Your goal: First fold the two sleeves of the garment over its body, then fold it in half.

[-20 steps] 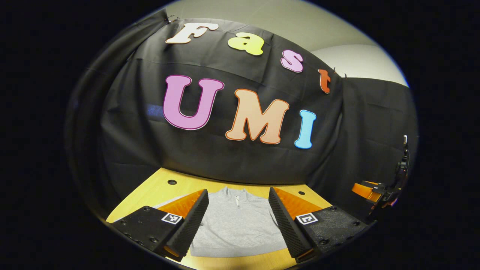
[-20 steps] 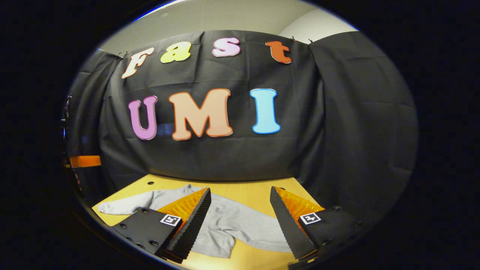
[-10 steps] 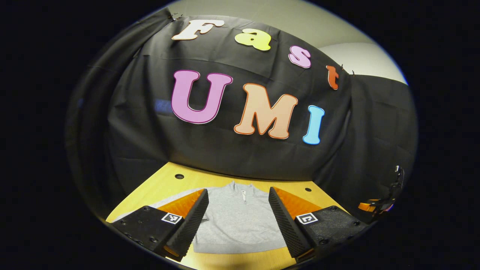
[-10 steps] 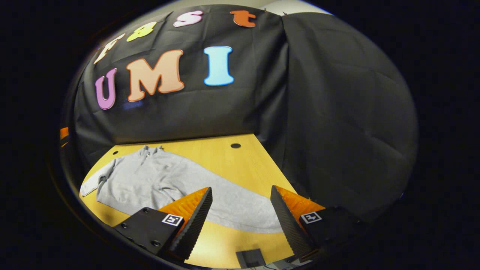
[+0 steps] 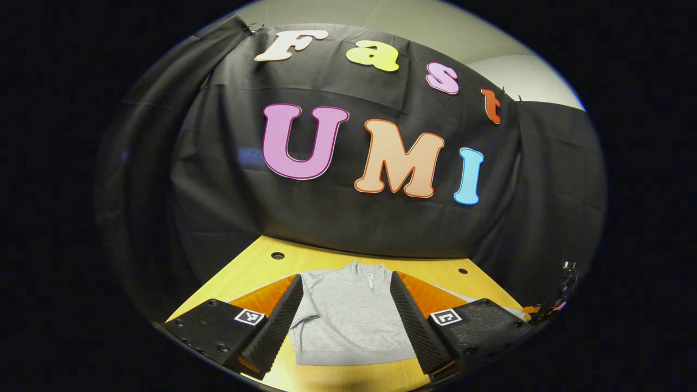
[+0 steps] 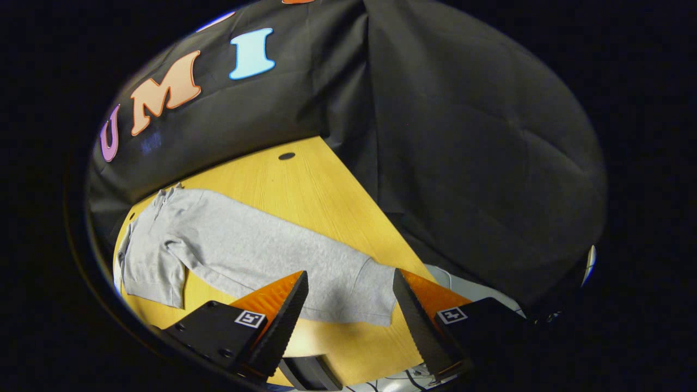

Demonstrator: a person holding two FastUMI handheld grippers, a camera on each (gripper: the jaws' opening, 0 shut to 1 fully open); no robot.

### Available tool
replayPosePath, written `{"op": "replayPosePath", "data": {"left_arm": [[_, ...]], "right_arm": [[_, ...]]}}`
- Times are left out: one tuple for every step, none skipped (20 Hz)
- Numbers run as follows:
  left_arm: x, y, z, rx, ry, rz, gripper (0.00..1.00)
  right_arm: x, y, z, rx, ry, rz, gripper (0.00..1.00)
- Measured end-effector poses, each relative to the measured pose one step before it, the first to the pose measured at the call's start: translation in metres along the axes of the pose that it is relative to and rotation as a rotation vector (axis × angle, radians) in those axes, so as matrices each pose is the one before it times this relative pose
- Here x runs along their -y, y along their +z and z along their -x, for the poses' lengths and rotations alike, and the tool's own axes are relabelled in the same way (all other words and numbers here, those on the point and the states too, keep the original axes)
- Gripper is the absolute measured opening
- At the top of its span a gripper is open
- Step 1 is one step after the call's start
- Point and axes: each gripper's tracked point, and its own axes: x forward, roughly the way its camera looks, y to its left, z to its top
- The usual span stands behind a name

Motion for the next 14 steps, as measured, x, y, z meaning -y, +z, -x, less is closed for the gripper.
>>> {"op": "replayPosePath", "data": {"left_arm": [[-0.00134,-0.00011,-0.00007,-0.00060,0.00225,-0.00181,0.93],[0.00019,-0.00041,0.00048,-0.00121,0.00146,-0.00241,0.94],[0.00053,-0.00095,-0.00071,-0.00167,0.00055,-0.00174,0.93],[0.00011,0.00028,-0.00068,-0.00110,-0.00008,-0.00043,0.93],[0.00012,-0.00194,-0.00190,-0.00262,0.00079,-0.00130,0.93],[0.00043,-0.00112,-0.00122,-0.00468,0.00053,-0.00126,0.93],[-0.00022,-0.00131,0.00129,-0.00345,-0.00140,-0.00083,0.94],[0.00106,-0.00014,-0.00067,-0.00371,-0.00432,-0.00090,0.94],[0.00035,-0.00342,-0.00102,-0.00483,-0.00259,-0.00082,0.94],[-0.00051,-0.00128,-0.00130,-0.00492,-0.00226,0.00146,0.94],[-0.00134,-0.00117,-0.00123,-0.00499,-0.00139,0.00354,0.94],[-0.00132,-0.00054,-0.00086,-0.00475,-0.00045,0.00348,0.94],[-0.00145,-0.00099,-0.00022,-0.00146,0.00057,0.00391,0.95],[-0.00108,-0.00004,-0.00065,0.00004,0.00048,0.00441,0.95]], "right_arm": [[0.00152,-0.00801,-0.00632,-0.02352,0.00305,-0.00467,0.98],[0.00469,-0.00731,-0.00665,-0.02529,-0.01163,-0.00128,0.95],[0.00449,-0.00689,-0.00571,-0.02219,-0.01179,-0.00191,0.94],[0.00179,-0.00451,-0.00406,-0.01786,-0.00084,-0.00559,0.99],[0.00161,-0.00497,-0.00306,-0.01811,-0.00461,-0.00717,0.95],[-0.00084,-0.00449,-0.00330,-0.01629,0.00668,-0.01064,0.98],[-0.00121,-0.00597,-0.00074,-0.03015,0.00512,-0.00482,0.98],[0.00126,0.00251,-0.00142,0.02385,0.00333,0.00417,0.94],[0.00337,-0.00207,-0.00165,-0.01738,-0.00879,-0.00623,0.94],[0.00309,0.00140,0.00219,0.01361,-0.00649,-0.00247,0.92],[0.00233,-0.00018,-0.00056,-0.00944,-0.00807,-0.00583,0.87],[-0.00067,0.00095,-0.00124,-0.00058,0.00091,-0.00745,0.74],[0.00088,-0.00212,-0.00172,-0.00902,-0.00335,0.00033,0.75],[0.00005,0.00043,0.00119,-0.00488,-0.00144,0.00644,0.66]]}}
